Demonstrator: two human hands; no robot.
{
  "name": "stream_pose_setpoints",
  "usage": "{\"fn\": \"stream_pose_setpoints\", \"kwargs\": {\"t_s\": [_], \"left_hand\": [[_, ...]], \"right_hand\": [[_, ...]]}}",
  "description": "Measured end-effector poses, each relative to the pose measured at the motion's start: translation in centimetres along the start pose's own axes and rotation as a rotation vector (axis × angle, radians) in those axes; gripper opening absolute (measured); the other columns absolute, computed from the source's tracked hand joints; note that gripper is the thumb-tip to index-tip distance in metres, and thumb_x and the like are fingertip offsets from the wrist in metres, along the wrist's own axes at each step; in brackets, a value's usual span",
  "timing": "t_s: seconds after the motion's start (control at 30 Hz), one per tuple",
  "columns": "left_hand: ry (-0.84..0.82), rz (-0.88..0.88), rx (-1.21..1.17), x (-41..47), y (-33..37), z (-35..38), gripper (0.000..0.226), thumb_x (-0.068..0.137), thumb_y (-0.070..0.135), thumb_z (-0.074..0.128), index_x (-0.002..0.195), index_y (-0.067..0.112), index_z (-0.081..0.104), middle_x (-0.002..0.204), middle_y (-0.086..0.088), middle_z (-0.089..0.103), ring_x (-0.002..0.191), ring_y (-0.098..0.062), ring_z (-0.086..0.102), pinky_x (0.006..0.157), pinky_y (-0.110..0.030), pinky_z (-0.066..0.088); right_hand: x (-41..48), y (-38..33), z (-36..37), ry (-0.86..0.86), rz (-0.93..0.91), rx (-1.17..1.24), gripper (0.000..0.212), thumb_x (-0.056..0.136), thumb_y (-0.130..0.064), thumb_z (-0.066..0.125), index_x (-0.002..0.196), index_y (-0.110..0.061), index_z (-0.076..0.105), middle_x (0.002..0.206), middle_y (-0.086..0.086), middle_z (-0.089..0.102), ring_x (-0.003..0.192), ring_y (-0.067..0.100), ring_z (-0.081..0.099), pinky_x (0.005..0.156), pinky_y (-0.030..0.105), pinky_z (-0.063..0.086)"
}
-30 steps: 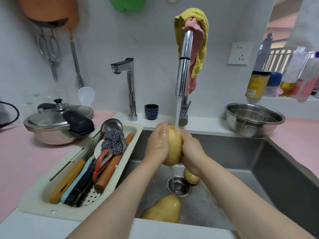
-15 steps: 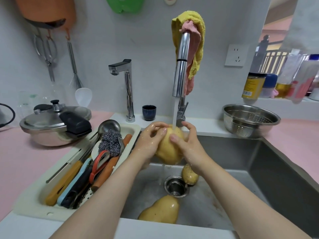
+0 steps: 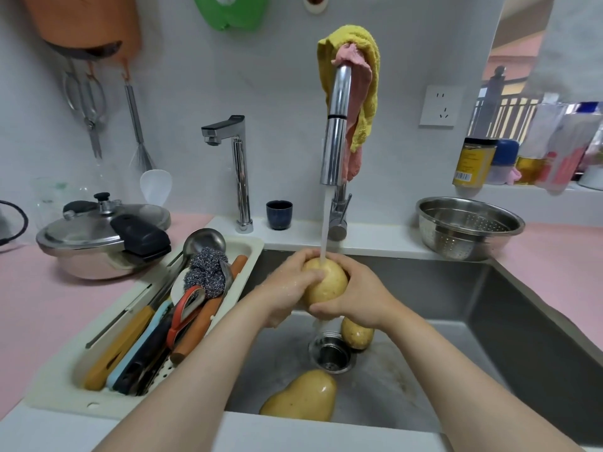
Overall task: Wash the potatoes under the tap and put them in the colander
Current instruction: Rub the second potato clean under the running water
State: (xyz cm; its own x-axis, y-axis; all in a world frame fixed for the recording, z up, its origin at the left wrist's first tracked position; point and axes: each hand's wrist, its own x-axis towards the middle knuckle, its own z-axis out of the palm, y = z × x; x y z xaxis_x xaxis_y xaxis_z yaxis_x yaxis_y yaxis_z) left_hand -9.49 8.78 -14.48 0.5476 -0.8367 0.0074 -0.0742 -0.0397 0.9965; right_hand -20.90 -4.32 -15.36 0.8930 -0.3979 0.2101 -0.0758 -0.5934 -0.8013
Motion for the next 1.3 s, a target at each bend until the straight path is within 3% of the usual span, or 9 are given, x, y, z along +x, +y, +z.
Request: {"fn": "stream_pose_setpoints", "kwargs": {"t_s": [0.27,0.4,0.47,0.6,0.83,0.97,1.1,1.23,1.3], "left_hand": [[0.140,0.048,-0.494,0.7,0.0,0.5,0.062,0.086,-0.015,0.047,0.139,0.015,0.054,0.140,-0.014,0.053,0.126,-0.032,0.055,0.094,-0.044,0.055],[0.177,-0.003,-0.601,0.5,0.1,1.8,0.059,0.094,-0.007,0.049,0.143,0.025,0.055,0.135,-0.014,0.056,0.122,-0.036,0.059,0.097,-0.053,0.056],[0.181,-0.002,-0.583,0.4,0.2,2.0,0.060,0.093,-0.008,0.048,0.144,0.024,0.056,0.135,-0.015,0.057,0.120,-0.035,0.060,0.096,-0.050,0.056],[0.186,-0.018,-0.518,0.3,0.0,1.7,0.064,0.087,-0.009,0.046,0.138,0.028,0.062,0.133,-0.015,0.061,0.109,-0.031,0.061,0.071,-0.036,0.052],[0.191,-0.011,-0.351,0.4,0.4,0.9,0.056,0.085,0.000,0.054,0.131,0.030,0.065,0.131,-0.013,0.061,0.110,-0.030,0.059,0.063,-0.030,0.054],[0.204,0.077,-0.152,0.1,0.4,0.5,0.030,0.081,0.035,0.070,0.109,0.044,0.075,0.129,-0.004,0.068,0.119,-0.025,0.064,0.093,-0.043,0.059],[0.320,0.172,-0.022,0.3,0.4,0.7,0.023,0.100,0.030,0.062,0.095,0.047,0.077,0.115,0.003,0.073,0.111,-0.017,0.067,0.091,-0.036,0.059],[0.310,0.129,-0.031,0.2,0.5,0.4,0.024,0.105,0.036,0.051,0.108,0.046,0.074,0.119,0.000,0.071,0.104,-0.019,0.068,0.075,-0.032,0.061],[0.197,0.117,0.006,0.2,0.2,0.4,0.027,0.105,0.044,0.049,0.126,0.052,0.064,0.137,0.002,0.062,0.120,-0.019,0.061,0.094,-0.037,0.057]], "right_hand": [[0.5,-0.3,1.0,0.174,-0.108,-0.080,0.089,0.058,-0.030,0.097,0.137,-0.034,0.055,0.118,-0.016,0.064,0.102,-0.006,0.060,0.075,0.002,0.045],[0.8,-0.5,1.4,0.253,-0.132,-0.064,0.085,0.061,-0.036,0.096,0.135,-0.036,0.053,0.121,-0.019,0.062,0.106,-0.004,0.060,0.079,0.005,0.044],[0.8,-0.5,1.3,0.266,-0.144,-0.078,0.085,0.061,-0.033,0.095,0.134,-0.037,0.052,0.122,-0.021,0.060,0.107,-0.006,0.059,0.078,0.004,0.044],[0.9,-0.1,1.0,0.263,-0.128,-0.087,0.086,0.060,-0.025,0.093,0.135,-0.037,0.051,0.122,-0.020,0.060,0.107,0.001,0.060,0.077,0.006,0.043],[0.7,-0.4,1.2,0.248,-0.159,-0.107,0.083,0.060,-0.031,0.096,0.131,-0.037,0.053,0.119,-0.021,0.061,0.104,-0.006,0.058,0.078,0.007,0.045],[0.6,-0.2,1.1,0.214,-0.126,-0.082,0.090,0.057,-0.031,0.097,0.136,-0.038,0.054,0.121,-0.016,0.064,0.105,0.000,0.062,0.084,0.016,0.052],[0.5,-0.3,0.9,0.184,-0.126,-0.059,0.093,0.058,-0.033,0.098,0.140,-0.037,0.055,0.127,-0.015,0.063,0.110,0.002,0.062,0.092,0.019,0.052],[0.4,-0.1,0.8,0.135,-0.096,0.087,0.082,0.068,-0.032,0.095,0.138,-0.043,0.054,0.129,-0.013,0.061,0.113,0.005,0.062,0.090,0.022,0.056],[0.3,-0.5,1.0,0.137,-0.098,0.164,0.058,0.085,-0.034,0.083,0.129,-0.053,0.051,0.128,-0.019,0.059,0.112,0.002,0.061,0.083,0.015,0.054]]}}
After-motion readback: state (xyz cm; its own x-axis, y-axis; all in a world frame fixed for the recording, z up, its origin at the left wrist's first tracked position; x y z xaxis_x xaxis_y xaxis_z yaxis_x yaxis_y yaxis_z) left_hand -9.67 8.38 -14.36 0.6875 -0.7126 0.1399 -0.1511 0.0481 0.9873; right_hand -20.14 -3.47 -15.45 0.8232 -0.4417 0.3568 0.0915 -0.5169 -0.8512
